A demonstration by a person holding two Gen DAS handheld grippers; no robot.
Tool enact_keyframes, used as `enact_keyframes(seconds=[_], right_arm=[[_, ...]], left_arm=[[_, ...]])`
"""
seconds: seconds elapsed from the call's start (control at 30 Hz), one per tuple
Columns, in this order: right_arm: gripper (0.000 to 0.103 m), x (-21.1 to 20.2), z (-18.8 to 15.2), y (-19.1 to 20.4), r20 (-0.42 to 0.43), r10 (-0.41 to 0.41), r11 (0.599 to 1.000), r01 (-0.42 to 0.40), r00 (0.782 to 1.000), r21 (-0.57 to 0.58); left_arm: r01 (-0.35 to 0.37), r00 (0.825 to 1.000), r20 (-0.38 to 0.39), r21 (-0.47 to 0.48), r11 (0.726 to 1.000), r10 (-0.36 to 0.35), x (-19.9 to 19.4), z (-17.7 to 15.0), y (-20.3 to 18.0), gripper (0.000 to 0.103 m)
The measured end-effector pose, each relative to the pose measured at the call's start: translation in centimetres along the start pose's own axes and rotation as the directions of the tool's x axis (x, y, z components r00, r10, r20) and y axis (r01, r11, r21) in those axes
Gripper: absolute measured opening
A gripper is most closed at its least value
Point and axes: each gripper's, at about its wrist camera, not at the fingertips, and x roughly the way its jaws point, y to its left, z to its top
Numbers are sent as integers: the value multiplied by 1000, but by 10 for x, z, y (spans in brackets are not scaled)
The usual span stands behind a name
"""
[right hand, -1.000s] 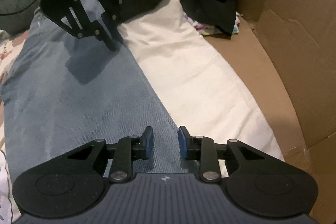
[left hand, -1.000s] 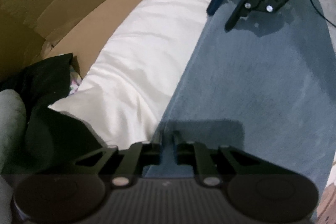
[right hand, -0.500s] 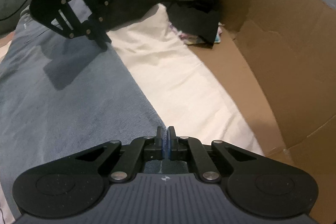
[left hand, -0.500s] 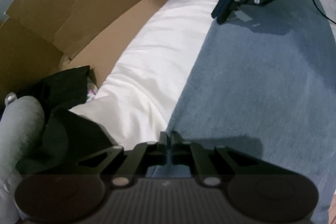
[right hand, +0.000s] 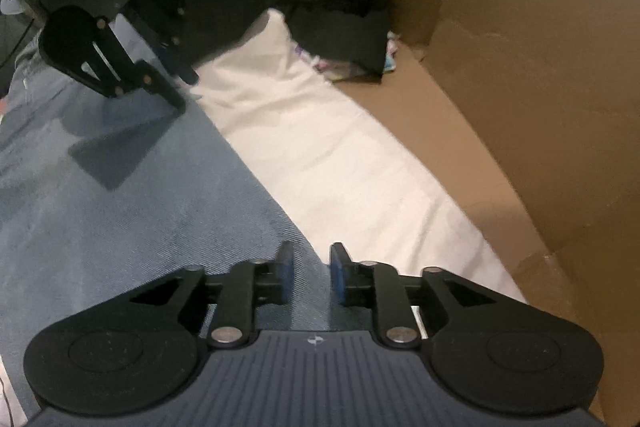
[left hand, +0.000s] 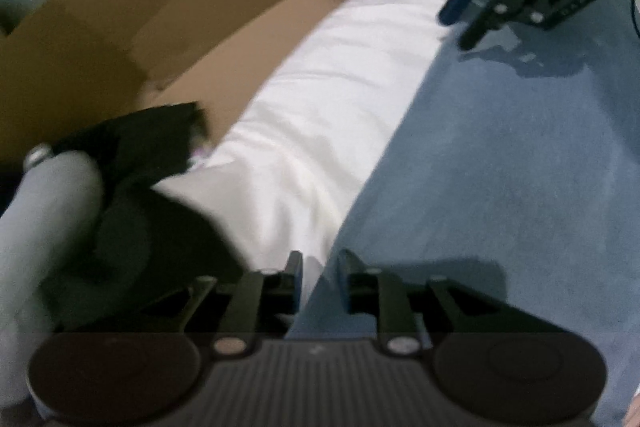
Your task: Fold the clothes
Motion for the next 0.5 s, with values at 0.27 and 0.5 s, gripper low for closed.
enact_keyframes(seconds=[0.27,0.5], right_arm=[[28,-34,-22,0,53,-4,998,0,999,69],[28,-60,-61,7,31,-39,994,35,999,103]], left_arm=[[-90,993,-87,-49,995,86,-22,-55,16,21],[-140,986,-101,-70,988,133,-10,-65,19,21]])
